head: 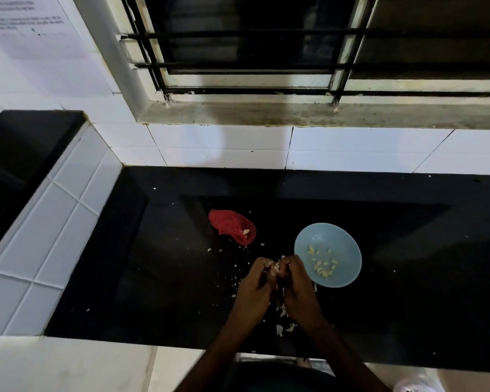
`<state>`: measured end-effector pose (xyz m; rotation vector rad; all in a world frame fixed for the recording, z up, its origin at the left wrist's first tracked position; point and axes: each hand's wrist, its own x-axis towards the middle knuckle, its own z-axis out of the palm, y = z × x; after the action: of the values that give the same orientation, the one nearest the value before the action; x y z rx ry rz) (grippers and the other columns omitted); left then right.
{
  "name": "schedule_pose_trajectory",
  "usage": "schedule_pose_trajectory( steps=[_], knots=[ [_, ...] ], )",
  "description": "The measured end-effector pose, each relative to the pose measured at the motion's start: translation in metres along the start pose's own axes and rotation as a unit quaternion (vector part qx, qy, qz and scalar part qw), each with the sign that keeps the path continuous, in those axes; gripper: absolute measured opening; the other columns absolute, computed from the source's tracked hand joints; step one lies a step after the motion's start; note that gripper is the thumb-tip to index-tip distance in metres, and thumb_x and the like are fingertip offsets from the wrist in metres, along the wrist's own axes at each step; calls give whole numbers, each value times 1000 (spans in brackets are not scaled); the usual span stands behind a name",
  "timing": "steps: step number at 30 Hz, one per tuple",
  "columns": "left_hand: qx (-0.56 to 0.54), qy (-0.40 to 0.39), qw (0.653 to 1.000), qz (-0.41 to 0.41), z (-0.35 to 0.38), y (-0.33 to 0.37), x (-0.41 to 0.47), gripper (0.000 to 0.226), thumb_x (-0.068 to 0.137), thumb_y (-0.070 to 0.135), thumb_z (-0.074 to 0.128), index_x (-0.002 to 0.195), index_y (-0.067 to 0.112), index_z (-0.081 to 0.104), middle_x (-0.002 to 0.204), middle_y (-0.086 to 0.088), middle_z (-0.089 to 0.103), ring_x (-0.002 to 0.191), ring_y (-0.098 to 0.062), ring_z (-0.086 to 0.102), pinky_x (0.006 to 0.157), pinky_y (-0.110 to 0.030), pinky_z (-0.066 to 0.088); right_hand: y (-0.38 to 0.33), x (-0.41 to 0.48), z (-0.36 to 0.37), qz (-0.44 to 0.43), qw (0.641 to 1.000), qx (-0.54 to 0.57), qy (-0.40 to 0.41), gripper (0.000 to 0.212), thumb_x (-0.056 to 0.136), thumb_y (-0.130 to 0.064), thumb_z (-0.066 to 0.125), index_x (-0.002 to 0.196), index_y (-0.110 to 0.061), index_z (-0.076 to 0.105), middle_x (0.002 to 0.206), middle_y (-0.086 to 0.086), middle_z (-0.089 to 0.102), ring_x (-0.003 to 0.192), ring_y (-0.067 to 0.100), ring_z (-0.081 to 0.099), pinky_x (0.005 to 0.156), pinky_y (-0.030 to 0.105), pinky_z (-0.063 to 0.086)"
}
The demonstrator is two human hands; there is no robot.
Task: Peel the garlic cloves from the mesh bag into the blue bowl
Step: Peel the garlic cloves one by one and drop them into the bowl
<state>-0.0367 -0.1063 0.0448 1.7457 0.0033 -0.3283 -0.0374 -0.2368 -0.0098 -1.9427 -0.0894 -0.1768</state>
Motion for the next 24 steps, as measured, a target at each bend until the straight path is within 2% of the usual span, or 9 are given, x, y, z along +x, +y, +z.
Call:
schedule_pose_trajectory(
  steps=[2,4,7,11,15,18,20,22,24],
  knots=[
    [-10,13,1000,6,-1,0,-1,13,106,17,52,101,22,63,83,11,67,77,-6,65,71,-31,56,-3,-1,0,8,1000,17,-1,8,96,-14,47,91,-20,48,90,5,51,78,27,50,66,48,46],
    [-23,35,999,4,-4,1,-1,17,103,12,56,97,24,66,84,6,70,77,-11,67,72,-32,58,-8,-2,-1,23,999,37,3,11,97,-9,51,92,-19,50,93,3,52,83,27,53,71,48,48],
    [-18,57,998,1,-9,-2,0,12,99,15,64,98,24,71,90,2,74,76,-18,72,75,-36,61,-13,4,-10,12,1000,3,23,16,97,-3,62,99,-19,60,102,-9,58,99,11,60,85,25,48],
    [-23,67,998,-3,-11,-8,2,6,96,22,71,96,25,76,93,0,77,84,-21,75,85,-49,60,-17,9,-21,-14,999,-28,7,28,92,1,68,101,-25,71,105,-17,66,104,5,65,90,21,49],
    [-70,61,995,-37,-12,-7,5,11,89,11,75,88,20,81,89,-5,79,89,-26,75,88,-44,59,-16,15,-26,-18,1000,2,4,34,89,4,71,97,-29,72,101,-12,69,99,12,68,87,32,54],
    [-104,53,991,-60,-10,-2,4,13,94,14,69,86,14,80,89,-11,78,87,-24,75,73,-22,54,-13,18,-28,-7,1000,26,-16,21,89,1,65,94,-18,70,99,-7,65,97,17,66,84,36,54],
    [-123,58,988,-79,-7,1,4,14,96,13,66,90,7,77,90,-15,78,81,-18,75,64,-13,50,-12,17,-27,1,999,27,-40,22,90,4,61,96,-17,67,100,-6,63,98,19,65,83,35,53],
    [-121,64,987,-82,-5,0,6,15,98,14,65,92,7,76,90,-13,78,80,-17,75,66,-18,52,-15,17,-24,-2,999,23,-49,23,92,-2,60,98,-24,65,101,-7,62,99,16,64,84,29,50],
    [-91,70,991,-73,-3,-6,10,15,100,18,64,92,13,76,90,-9,78,86,-23,75,77,-33,58,-17,16,-22,-11,999,12,-36,18,95,-17,61,100,-34,65,103,-12,61,101,12,63,85,24,48]
  ],
)
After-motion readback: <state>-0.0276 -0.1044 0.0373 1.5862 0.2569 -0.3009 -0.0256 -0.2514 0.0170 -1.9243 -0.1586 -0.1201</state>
